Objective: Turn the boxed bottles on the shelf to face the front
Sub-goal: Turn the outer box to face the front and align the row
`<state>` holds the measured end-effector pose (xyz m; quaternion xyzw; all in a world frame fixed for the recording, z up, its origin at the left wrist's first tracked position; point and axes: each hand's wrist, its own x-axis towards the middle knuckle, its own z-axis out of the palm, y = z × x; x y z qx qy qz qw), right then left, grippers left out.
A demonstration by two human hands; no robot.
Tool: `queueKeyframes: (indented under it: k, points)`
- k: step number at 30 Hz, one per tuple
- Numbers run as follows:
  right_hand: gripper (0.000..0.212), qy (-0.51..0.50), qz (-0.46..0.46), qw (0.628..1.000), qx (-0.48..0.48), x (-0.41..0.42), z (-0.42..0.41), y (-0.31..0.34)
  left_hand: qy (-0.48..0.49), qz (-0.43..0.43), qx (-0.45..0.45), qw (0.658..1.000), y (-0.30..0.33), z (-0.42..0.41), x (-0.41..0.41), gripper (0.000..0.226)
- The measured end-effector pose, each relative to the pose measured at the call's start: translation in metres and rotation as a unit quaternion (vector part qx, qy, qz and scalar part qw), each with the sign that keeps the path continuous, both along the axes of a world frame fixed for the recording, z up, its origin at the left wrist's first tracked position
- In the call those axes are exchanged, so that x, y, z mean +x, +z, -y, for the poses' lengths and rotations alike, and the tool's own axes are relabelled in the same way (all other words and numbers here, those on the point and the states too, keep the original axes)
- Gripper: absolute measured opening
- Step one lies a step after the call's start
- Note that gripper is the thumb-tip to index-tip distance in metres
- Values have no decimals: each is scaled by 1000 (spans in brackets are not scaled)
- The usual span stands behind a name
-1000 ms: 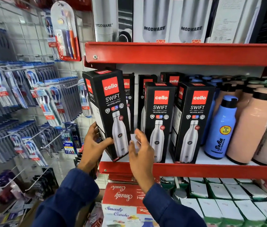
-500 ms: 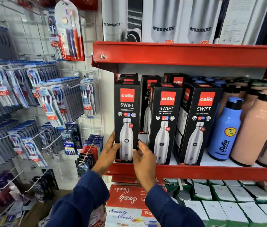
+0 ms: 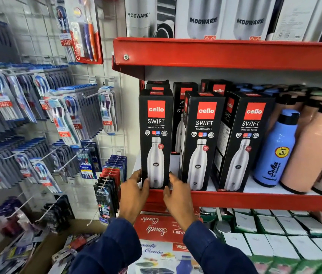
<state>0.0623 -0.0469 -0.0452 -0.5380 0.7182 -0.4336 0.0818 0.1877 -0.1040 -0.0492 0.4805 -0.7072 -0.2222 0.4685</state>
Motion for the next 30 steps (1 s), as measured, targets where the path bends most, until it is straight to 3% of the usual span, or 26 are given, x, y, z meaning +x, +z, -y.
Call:
queueKeyframes:
  k: [6,10,15,21,25,30]
  points:
    - [39,11,0,1000,-17,3,-11,-1,18,19,-3,1000,-3,-6,1,28]
    - [43,12,3,1000,-16,1,-12,-3,28,28,-7,999,-4,-9,1,27]
    - [46,34,38,998,-31,-9,-26,-3,59,-7,-4,998,-10,-12,2,41]
    - [33,-58,118,981,-141,-49,-60,-13,83,-113,-151,979,-8,-50,-21,29]
    - [27,-128,155,969,-146,-78,-63,-20,-24,-88,-77,993,-7,-68,-56,34]
    - [45,-104,122,985,-66,-91,-56,-19,-57,-2,17,998,-3,-69,-89,63]
